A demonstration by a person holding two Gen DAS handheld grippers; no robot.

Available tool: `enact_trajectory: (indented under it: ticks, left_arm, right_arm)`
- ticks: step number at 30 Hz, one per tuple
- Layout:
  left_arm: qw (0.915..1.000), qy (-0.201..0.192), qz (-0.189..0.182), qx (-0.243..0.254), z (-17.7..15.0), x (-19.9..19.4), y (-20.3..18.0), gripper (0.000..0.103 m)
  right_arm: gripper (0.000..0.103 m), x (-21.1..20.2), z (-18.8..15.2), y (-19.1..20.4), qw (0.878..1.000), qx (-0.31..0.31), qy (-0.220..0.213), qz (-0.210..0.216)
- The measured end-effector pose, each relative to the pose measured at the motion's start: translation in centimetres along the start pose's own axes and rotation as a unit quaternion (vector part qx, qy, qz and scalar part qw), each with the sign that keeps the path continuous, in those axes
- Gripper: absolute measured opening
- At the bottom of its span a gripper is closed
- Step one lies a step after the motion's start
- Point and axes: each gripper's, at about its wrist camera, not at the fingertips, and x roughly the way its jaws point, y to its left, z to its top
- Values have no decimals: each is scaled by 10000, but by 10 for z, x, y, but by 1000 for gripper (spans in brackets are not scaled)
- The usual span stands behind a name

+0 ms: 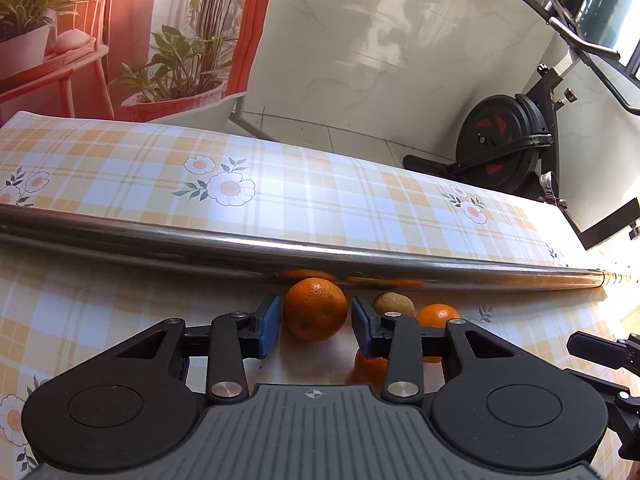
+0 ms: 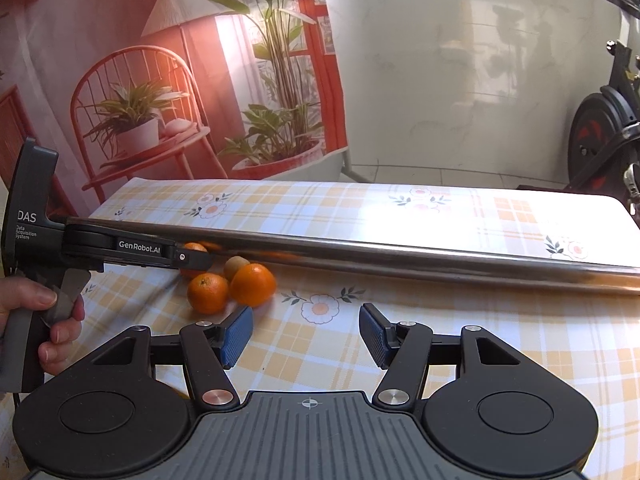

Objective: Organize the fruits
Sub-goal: 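Withdraw both open tools toward the remaining mandarins by the rail, then close the left tool on a mandarin by the rail and lift it, then close the right tool on another mandarin while the left holds its mandarin up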

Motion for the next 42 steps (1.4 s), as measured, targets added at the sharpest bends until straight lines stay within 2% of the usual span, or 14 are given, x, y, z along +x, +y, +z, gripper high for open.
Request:
enact_trajectory:
  ticks: [4,13,20,30,32,34,36,42]
  left_arm:
    - [10000,-50,-25,24,-2,-5,1,36]
    - [9986,-357,-141,376,-18,-45,-4,36]
    - [9972,-602,-109,430,-33,-74,-3,36]
    - [9977,-574,-130,333,-46,-85,1,36]
    - [9978,-558,-137,326,-48,-85,3,36]
    - [9979,-544,-134,323,-49,-85,3,36]
    - [9979,-542,-129,337,-50,-86,2,36]
    - [9969,-619,-143,462,-54,-97,-1,36]
  right_arm:
    - [55,5,4,3,9999,-82,9,75]
    - [53,33,22,35,9937,-1095,28,242]
    - [44,63,25,55,9871,-1552,368,143]
    - [42,87,21,70,9747,-2133,664,60]
    - [41,90,21,72,9724,-2223,704,45]
    - [35,93,20,73,9708,-2269,779,60]
    - [35,93,21,73,9708,-2259,800,79]
    - [35,76,22,67,9789,-1940,623,122]
